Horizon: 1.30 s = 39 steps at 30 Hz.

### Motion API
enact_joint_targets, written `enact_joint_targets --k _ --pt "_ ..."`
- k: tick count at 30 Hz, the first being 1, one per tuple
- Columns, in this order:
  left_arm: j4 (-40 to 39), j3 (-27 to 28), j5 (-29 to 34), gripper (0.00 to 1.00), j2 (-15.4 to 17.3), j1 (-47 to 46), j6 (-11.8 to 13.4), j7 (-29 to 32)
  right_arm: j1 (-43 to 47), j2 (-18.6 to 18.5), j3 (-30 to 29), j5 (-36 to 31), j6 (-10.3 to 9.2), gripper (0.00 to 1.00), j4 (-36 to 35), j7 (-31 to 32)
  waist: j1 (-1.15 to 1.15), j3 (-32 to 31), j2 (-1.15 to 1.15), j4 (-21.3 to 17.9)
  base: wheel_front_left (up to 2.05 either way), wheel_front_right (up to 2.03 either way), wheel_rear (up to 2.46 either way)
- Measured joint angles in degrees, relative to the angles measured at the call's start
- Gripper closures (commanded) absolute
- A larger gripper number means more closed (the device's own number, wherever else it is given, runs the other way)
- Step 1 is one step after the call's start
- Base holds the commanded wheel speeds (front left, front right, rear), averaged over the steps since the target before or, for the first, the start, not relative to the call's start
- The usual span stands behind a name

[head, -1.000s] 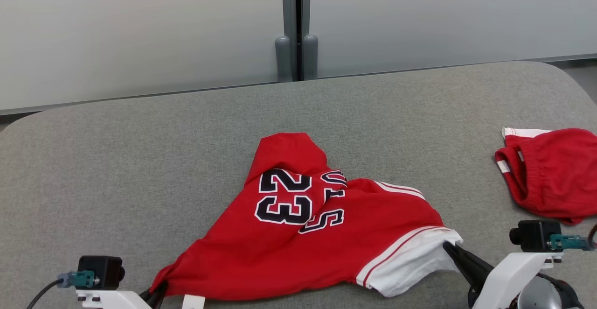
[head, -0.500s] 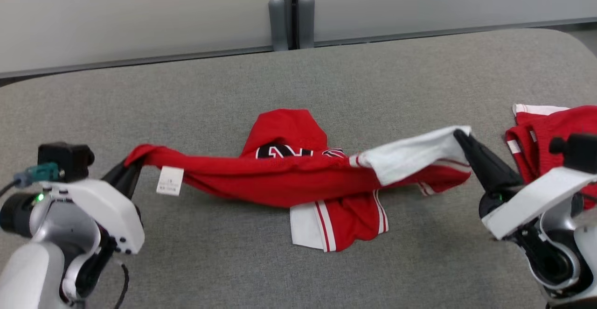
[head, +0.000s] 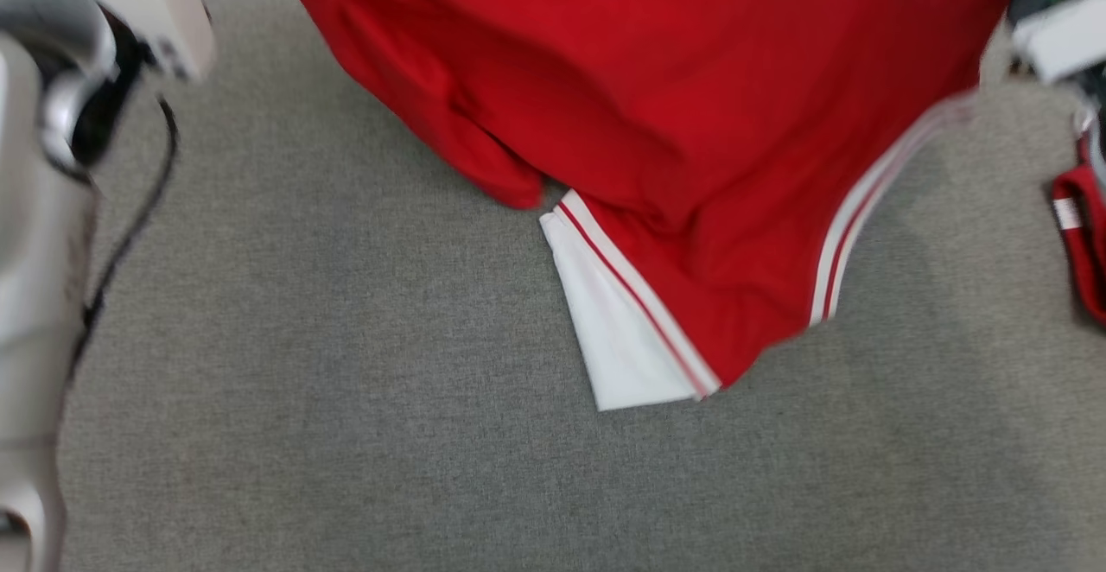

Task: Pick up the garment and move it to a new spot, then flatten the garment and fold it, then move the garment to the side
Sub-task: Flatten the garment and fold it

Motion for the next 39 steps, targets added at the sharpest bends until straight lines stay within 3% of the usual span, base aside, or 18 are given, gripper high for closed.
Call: enact_joint_targets --k 11,20,29,39 --pt "16.26 -3.91 -3.59 1.0 -0.24 -27.22 -0.36 -7.31 -27.19 -2.27 5.61 3.96 0.0 1.0 9.28 -5.33 0.0 8.14 0.0 0.71 0.0 0.0 0.0" --pt "26.37 -10.31 -5.64 1.0 -0.09 -38.72 -0.37 -9.85 -40.38 -3.28 11.36 6.47 0.0 1.0 15.3 -8.57 0.0 7.03 0.0 0.12 0.0 0.0 0.0" --pt "31.2 -22.04 -11.1 1.0 -0.23 -30.2 -0.37 -9.31 -34.77 -4.65 21.94 11.16 0.0 1.0 16.44 -3.97 0.0 4.68 0.0 -0.42 0.0 0.0 0.0" --pt "28.33 -32.83 -22.34 1.0 5.65 -11.61 -0.37 -5.49 -16.55 -7.95 33.16 17.26 0.01 1.0 12.0 -0.9 0.0 -2.37 0.0 -1.49 0.0 0.0 0.0"
